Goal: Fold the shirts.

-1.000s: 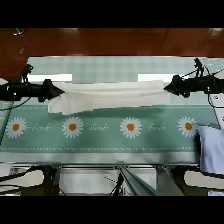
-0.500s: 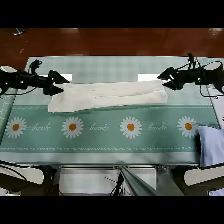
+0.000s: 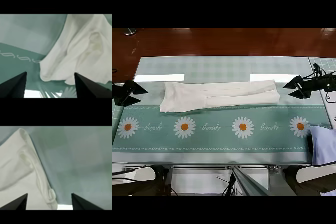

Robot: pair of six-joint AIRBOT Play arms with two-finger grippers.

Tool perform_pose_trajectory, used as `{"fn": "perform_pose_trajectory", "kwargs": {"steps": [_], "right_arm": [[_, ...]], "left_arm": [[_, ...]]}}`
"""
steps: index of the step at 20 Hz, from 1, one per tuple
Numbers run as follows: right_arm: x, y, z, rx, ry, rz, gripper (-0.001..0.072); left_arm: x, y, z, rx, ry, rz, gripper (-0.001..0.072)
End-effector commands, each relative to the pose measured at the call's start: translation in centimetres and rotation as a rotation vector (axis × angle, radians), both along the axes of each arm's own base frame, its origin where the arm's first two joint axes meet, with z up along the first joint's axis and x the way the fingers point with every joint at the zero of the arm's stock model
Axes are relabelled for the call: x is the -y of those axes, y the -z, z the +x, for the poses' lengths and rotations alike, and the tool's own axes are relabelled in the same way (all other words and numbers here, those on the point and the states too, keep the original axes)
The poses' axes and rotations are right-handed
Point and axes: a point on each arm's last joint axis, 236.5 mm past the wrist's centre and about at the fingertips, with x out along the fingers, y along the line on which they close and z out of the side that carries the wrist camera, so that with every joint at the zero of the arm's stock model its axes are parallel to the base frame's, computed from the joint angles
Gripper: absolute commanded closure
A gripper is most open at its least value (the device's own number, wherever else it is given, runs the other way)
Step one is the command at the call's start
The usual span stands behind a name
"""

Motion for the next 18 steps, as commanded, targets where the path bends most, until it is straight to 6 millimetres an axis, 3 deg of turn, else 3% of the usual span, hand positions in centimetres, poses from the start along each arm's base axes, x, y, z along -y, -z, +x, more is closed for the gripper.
{"fn": "perform_pose_trajectory", "kwargs": {"steps": [1, 4, 7, 8, 9, 10, 11, 12, 13, 16, 18], "right_arm": [[-2.5, 1.8, 0.4, -0.020, -0.025, 0.039, 0.0083], [-5.6, 2.7, 1.8, 0.000, -0.037, 0.066, 0.0083], [-8.8, 2.7, 2.1, 0.012, -0.082, 0.088, 0.0114], [-9.7, 2.4, 2.1, 0.014, -0.105, 0.091, 0.0325], [-10.3, 1.8, 2.0, 0.018, -0.137, 0.099, 0.0633], [-10.5, 0.8, 2.0, 0.037, -0.172, 0.101, 0.0692], [-10.2, -0.4, 1.8, 0.050, -0.189, 0.090, 0.0692], [-9.4, -2.2, 1.6, 0.076, -0.194, 0.073, 0.0692], [-8.9, -4.3, 1.0, 0.106, -0.219, 0.055, 0.0692], [-6.7, -10.1, -3.3, 0.178, -0.321, -0.143, 0.0692], [-6.7, -13.9, -6.4, 0.259, -0.311, -0.216, 0.0693]], "left_arm": [[4.2, -1.8, -0.5, 0.214, 0.043, -0.028, 0.0009], [11.1, -4.2, -0.7, 0.340, 0.127, -0.155, 0.0009], [17.0, -4.8, -1.1, 0.350, 0.269, -0.207, 0.0009], [18.6, -4.6, -1.3, 0.348, 0.311, -0.208, 0.0009], [20.1, -4.5, -1.5, 0.349, 0.345, -0.208, 0.0010], [21.3, -4.4, -1.6, 0.353, 0.371, -0.205, 0.0017], [22.4, -4.4, -1.8, 0.355, 0.397, -0.205, 0.0225], [23.2, -4.4, -2.1, 0.352, 0.421, -0.209, 0.0632], [24.1, -4.4, -2.6, 0.349, 0.450, -0.217, 0.0681], [27.2, -4.4, -3.2, 0.364, 0.511, -0.206, 0.0683], [29.4, -3.6, -2.4, 0.379, 0.515, -0.153, 0.0684]]}}
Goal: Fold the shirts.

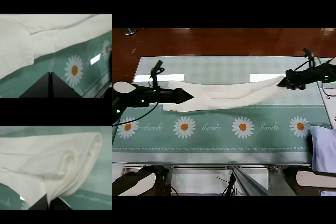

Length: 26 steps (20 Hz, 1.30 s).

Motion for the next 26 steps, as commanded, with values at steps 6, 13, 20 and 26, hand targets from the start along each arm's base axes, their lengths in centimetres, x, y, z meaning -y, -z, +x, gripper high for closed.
{"fn": "perform_pose_trajectory", "kwargs": {"steps": [6, 13, 20, 26], "right_arm": [[-1.5, -10.4, -13.4, 0.253, 0.036, -0.139, 0.0692], [-3.3, -13.6, -17.5, 0.337, 0.054, -0.104, 0.0692], [-3.7, -14.0, -17.3, 0.347, 0.055, -0.084, 0.0692], [-6.9, -17.0, -15.5, 0.426, 0.046, 0.115, 0.0692]], "left_arm": [[15.7, 4.8, 0.4, -0.092, 0.199, 0.128, 0.0683], [32.5, 8.2, -8.7, -0.208, 0.439, 0.051, 0.0682], [34.1, 7.0, -11.2, -0.268, 0.502, 0.005, 0.0681], [18.8, -1.2, 5.6, -0.184, 0.170, -0.088, 0.0681]]}}
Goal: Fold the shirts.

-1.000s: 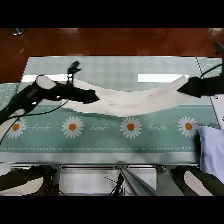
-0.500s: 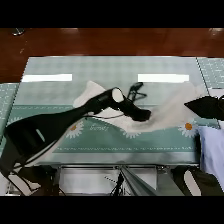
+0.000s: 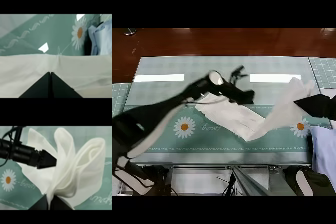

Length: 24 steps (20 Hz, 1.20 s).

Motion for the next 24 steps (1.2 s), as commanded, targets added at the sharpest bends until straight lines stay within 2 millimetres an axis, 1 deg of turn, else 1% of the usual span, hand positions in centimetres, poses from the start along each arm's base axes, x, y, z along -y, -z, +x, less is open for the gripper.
{"fn": "perform_pose_trajectory", "kwargs": {"steps": [1, 2, 3, 4, 5, 7, 8, 10, 12, 13, 14, 16, 18, 19, 20, 21, 22, 23, 24], "right_arm": [[-2.9, -2.5, 2.0, 0.073, -0.041, 0.151, 0.0693], [-4.2, -2.8, 2.8, 0.088, -0.064, 0.179, 0.0693], [-6.1, -2.6, 3.5, 0.091, -0.104, 0.194, 0.0693], [-8.4, -1.8, 4.1, 0.076, -0.147, 0.207, 0.0693], [-10.9, -0.8, 4.6, 0.055, -0.192, 0.219, 0.0693], [-16.5, 2.3, 5.3, -0.008, -0.281, 0.222, 0.0692], [-19.3, 4.1, 5.8, -0.041, -0.318, 0.212, 0.0692], [-23.6, 7.8, 7.3, -0.097, -0.365, 0.175, 0.0692], [-26.8, 11.4, 9.0, -0.152, -0.403, 0.133, 0.0692], [-28.0, 12.8, 9.9, -0.172, -0.414, 0.123, 0.0692], [-28.9, 14.1, 10.8, -0.191, -0.420, 0.117, 0.0692], [-30.1, 15.9, 12.3, -0.215, -0.425, 0.110, 0.0691], [-30.7, 16.7, 13.2, -0.228, -0.418, 0.113, 0.0691], [-30.9, 16.9, 13.3, -0.237, -0.421, 0.118, 0.0626], [-31.1, 17.1, 13.4, -0.242, -0.420, 0.122, 0.0256], [-30.5, 17.0, 13.8, -0.227, -0.422, 0.106, 0.0088], [-29.1, 16.6, 14.6, -0.223, -0.410, 0.096, 0.0088], [-27.4, 15.7, 15.1, -0.237, -0.398, 0.103, 0.0089], [-24.9, 14.4, 15.4, -0.261, -0.390, 0.111, 0.0089]], "left_arm": [[-10.2, -5.0, 6.8, 0.074, -0.173, -0.010, 0.0682], [-13.5, -6.6, 7.6, 0.133, -0.221, 0.018, 0.0682], [-16.4, -8.0, 7.6, 0.189, -0.254, 0.054, 0.0682], [-19.2, -9.5, 7.1, 0.254, -0.281, 0.096, 0.0682], [-21.6, -10.8, 6.1, 0.318, -0.302, 0.133, 0.0682], [-25.1, -13.2, 3.3, 0.412, -0.361, 0.169, 0.0681], [-26.2, -14.1, 1.7, 0.447, -0.390, 0.165, 0.0681], [-27.4, -15.5, -2.0, 0.518, -0.429, 0.149, 0.0681], [-27.7, -15.4, -5.3, 0.552, -0.435, 0.135, 0.0681], [-27.9, -15.1, -6.7, 0.565, -0.437, 0.131, 0.0681], [-28.0, -14.6, -7.8, 0.570, -0.438, 0.129, 0.0681], [-28.2, -13.3, -9.3, 0.531, -0.468, 0.115, 0.0681], [-28.3, -12.0, -10.0, 0.488, -0.487, 0.110, 0.0681], [-28.3, -11.3, -10.1, 0.474, -0.485, 0.116, 0.0681], [-28.3, -10.8, -10.1, 0.462, -0.484, 0.120, 0.0681], [-28.3, -10.5, -10.0, 0.454, -0.486, 0.124, 0.0681], [-28.3, -10.3, -9.8, 0.448, -0.487, 0.127, 0.0681], [-28.3, -10.1, -9.8, 0.442, -0.487, 0.129, 0.0681], [-28.3, -9.9, -9.7, 0.436, -0.486, 0.131, 0.0681]]}}
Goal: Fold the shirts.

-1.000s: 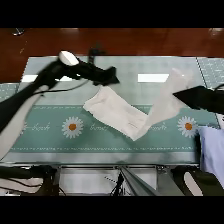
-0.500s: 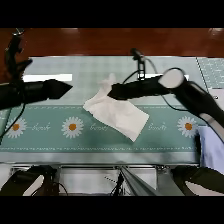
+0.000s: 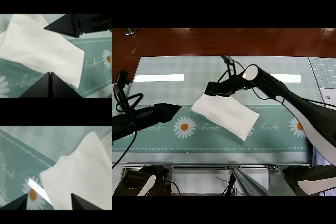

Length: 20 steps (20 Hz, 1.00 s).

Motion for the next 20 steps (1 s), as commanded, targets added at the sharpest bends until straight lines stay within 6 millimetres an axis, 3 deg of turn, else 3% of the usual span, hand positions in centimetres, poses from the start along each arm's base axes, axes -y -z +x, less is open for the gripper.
{"fn": "perform_pose_trajectory", "kwargs": {"steps": [1, 3, 5, 7, 8, 9, 11, 14, 16, 20], "right_arm": [[5.9, -2.5, 0.4, -0.062, -0.007, -0.016, 0.0089], [12.8, -4.4, -1.5, -0.093, -0.043, -0.133, 0.0089], [21.3, -3.9, -4.2, -0.092, 0.013, -0.385, 0.0089], [26.6, -2.0, -7.7, -0.113, 0.176, -0.501, 0.0089], [27.5, -0.4, -9.6, -0.130, 0.264, -0.491, 0.0089], [27.8, 1.7, -11.7, -0.163, 0.357, -0.458, 0.0089], [25.8, 6.1, -15.5, -0.246, 0.522, -0.299, 0.0090], [22.0, 9.6, -17.9, -0.358, 0.616, -0.096, 0.0090], [20.7, 10.6, -17.7, -0.363, 0.603, -0.088, 0.0090], [18.7, 12.4, -15.0, -0.390, 0.560, -0.092, 0.0090]], "left_arm": [[-0.1, 0.9, -0.1, -0.024, -0.008, -0.001, 0.0681], [-0.1, 1.0, 0.0, -0.027, -0.008, 0.000, 0.0681], [-0.1, 1.1, 0.1, -0.029, -0.008, 0.002, 0.0681], [-0.1, 1.3, 0.1, -0.034, -0.007, 0.003, 0.0681], [-0.1, 1.4, 0.2, -0.037, -0.008, 0.003, 0.0681], [-0.1, 1.4, 0.2, -0.038, -0.010, 0.003, 0.0681], [-0.1, 1.5, 0.5, -0.039, -0.015, 0.002, 0.0681], [-0.2, 1.9, 1.1, -0.046, -0.026, 0.001, 0.0681], [-0.2, 2.4, 1.4, -0.063, -0.031, 0.002, 0.0681], [0.4, 3.5, 1.7, -0.114, -0.023, -0.015, 0.0681]]}}
